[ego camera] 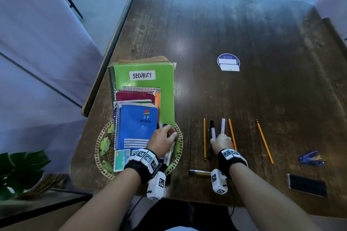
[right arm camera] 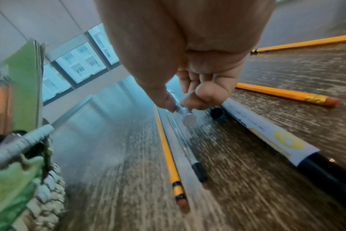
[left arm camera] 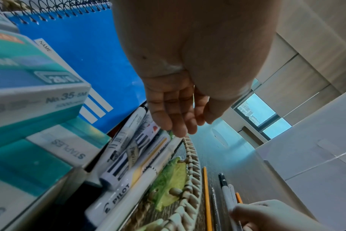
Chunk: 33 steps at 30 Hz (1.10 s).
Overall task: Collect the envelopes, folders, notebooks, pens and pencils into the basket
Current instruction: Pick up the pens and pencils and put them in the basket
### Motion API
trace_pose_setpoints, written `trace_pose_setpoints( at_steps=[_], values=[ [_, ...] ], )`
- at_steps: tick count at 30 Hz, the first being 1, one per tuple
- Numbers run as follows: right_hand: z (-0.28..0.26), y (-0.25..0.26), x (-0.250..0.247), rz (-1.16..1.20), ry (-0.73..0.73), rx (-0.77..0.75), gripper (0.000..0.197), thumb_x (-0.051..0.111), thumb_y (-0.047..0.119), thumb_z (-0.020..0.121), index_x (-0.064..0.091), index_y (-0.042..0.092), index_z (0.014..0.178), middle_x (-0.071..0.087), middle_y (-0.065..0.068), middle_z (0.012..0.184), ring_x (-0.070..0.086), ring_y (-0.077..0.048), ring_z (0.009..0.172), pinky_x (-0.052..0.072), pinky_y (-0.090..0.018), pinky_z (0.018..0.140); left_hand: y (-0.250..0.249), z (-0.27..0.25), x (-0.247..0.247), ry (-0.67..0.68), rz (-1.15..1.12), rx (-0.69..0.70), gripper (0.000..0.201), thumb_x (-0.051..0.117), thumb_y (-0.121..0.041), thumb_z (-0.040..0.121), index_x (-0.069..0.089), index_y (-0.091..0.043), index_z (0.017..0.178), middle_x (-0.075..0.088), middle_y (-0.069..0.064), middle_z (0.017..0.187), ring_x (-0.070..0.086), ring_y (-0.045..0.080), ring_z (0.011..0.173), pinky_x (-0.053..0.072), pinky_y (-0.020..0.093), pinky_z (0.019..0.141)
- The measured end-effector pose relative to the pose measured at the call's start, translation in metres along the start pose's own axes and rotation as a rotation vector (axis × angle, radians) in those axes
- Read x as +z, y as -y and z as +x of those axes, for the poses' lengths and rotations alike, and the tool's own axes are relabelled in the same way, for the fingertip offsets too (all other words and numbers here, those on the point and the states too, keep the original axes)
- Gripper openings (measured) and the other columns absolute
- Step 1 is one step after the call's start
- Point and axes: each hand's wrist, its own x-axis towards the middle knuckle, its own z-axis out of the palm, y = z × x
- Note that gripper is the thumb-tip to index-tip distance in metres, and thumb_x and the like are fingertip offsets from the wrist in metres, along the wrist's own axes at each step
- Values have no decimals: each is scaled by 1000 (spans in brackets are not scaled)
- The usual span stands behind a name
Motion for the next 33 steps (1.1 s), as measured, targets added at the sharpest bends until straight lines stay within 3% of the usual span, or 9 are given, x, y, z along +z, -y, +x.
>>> trace_pose_setpoints(
  at_steps=[4, 8, 11, 14, 17, 23, 28, 33],
  values=[
    [-9, 4, -8, 160, -1, -51, 19, 58, 28, 92, 64, 10, 95, 66, -7, 87, 64, -19, 72, 49, -28, 56, -2, 5, -1, 1, -17, -7, 18, 58, -31, 97, 62, -18, 86, 63, 0, 82, 60, 15, 80, 51, 32, 72],
    [-28, 15, -12, 312, 36, -140, 19, 57, 32, 94, 62, 15, 89, 66, -4, 85, 66, -18, 73, 56, -33, 62, -3, 10, 0, 16, -68, -11, 18, 58, -31, 97, 66, -17, 88, 67, 0, 83, 65, 16, 81, 54, 32, 75],
    [-46, 29, -11, 351, 32, -222, 19, 56, 32, 94, 62, 15, 87, 67, -3, 83, 63, -14, 71, 44, -26, 55, -5, 13, -1, 10, -132, -7, 17, 60, -30, 96, 71, -18, 92, 71, -2, 82, 68, 15, 81, 57, 37, 77],
    [-65, 46, -7, 415, 54, -327, 16, 59, 32, 93, 62, 19, 84, 67, 1, 78, 64, -11, 69, 47, -23, 56, -10, 13, -5, -3, -209, -15, 20, 59, -34, 97, 71, -19, 94, 72, -2, 81, 69, 15, 75, 59, 40, 73],
    [-81, 63, 2, 417, 93, -434, 17, 61, 35, 93, 62, 21, 82, 67, 4, 75, 64, -10, 68, 45, -20, 53, -12, 11, -9, -7, -283, -26, 18, 63, -36, 95, 69, -20, 99, 71, -1, 84, 71, 16, 72, 61, 40, 71],
    [-87, 79, 19, 318, 192, -545, 16, 62, 34, 93, 68, 19, 94, 69, 3, 87, 64, -12, 77, 46, -18, 60, 3, 10, -24, -57, -230, -48, 10, 70, -30, 90, 66, -21, 90, 70, -1, 80, 68, 18, 71, 60, 42, 66],
    [-64, 76, 12, 295, 107, -445, 18, 56, 33, 95, 63, 19, 86, 67, 1, 82, 65, -16, 74, 54, -33, 65, 19, 8, -29, -58, -70, -126, 17, 63, -33, 91, 60, -17, 86, 68, 2, 78, 67, 21, 73, 58, 41, 69],
    [-9, 51, -6, 92, -18, -239, 14, 53, 24, 93, 57, 15, 103, 60, -3, 105, 61, -25, 91, 52, -37, 79, 32, 2, -23, -11, 123, -199, 22, 63, -33, 92, 60, -11, 94, 66, 5, 87, 63, 23, 82, 52, 36, 74]
  ],
)
